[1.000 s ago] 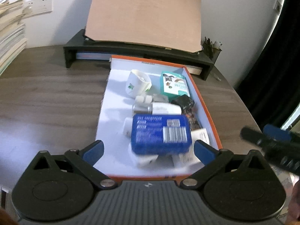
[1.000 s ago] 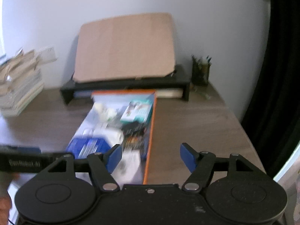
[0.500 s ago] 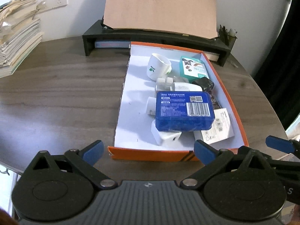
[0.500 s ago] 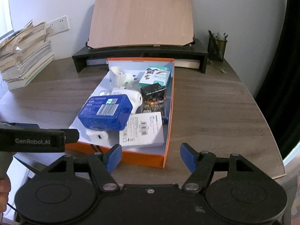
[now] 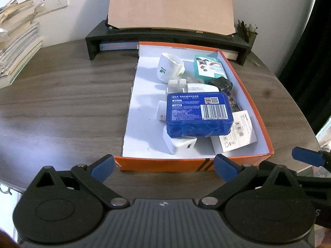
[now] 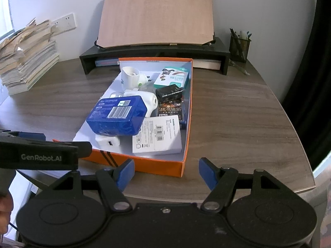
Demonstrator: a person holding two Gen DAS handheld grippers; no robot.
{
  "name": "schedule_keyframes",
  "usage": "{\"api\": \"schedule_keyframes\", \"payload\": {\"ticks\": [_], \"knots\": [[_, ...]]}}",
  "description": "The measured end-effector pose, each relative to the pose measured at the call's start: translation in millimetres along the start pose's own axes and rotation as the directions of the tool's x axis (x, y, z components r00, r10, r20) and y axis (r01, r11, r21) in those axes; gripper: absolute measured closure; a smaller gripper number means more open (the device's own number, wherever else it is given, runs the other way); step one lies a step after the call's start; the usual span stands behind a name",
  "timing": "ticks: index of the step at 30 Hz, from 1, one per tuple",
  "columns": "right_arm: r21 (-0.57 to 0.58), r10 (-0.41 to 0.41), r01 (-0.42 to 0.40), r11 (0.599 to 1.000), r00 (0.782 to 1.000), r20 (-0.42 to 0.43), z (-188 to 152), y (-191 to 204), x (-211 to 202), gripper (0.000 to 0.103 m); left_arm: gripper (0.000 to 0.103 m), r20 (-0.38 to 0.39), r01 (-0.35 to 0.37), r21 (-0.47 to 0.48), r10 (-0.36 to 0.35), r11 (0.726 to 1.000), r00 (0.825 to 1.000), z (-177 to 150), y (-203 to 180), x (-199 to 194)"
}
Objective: Organize rigid objects
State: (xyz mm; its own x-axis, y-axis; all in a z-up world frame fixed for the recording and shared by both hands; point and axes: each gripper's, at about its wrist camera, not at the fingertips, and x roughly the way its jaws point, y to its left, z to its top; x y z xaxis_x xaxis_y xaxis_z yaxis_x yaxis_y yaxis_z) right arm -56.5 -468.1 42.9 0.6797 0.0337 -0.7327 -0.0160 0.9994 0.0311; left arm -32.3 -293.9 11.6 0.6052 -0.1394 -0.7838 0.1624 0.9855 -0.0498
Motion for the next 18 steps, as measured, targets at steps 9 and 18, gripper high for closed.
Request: {"api": "schedule_keyframes", "payload": {"ticks": [9, 18], "knots": [[0.011, -0.011, 0.011, 1.000, 1.000, -0.006, -1.1, -5.4, 0.7, 0.021, 0.000, -0.007, 0.004, 0.012, -0.004, 1.000, 1.000, 1.6, -6.1, 3.9], [0.021, -0.017, 0.017, 1.000, 1.000, -0.012, -1.1, -9.1, 2.9, 0.021, 0.000, -0.006, 0.026, 0.016, -0.026, 1.000, 1.000, 3.0, -10.3, 6.5]]}}
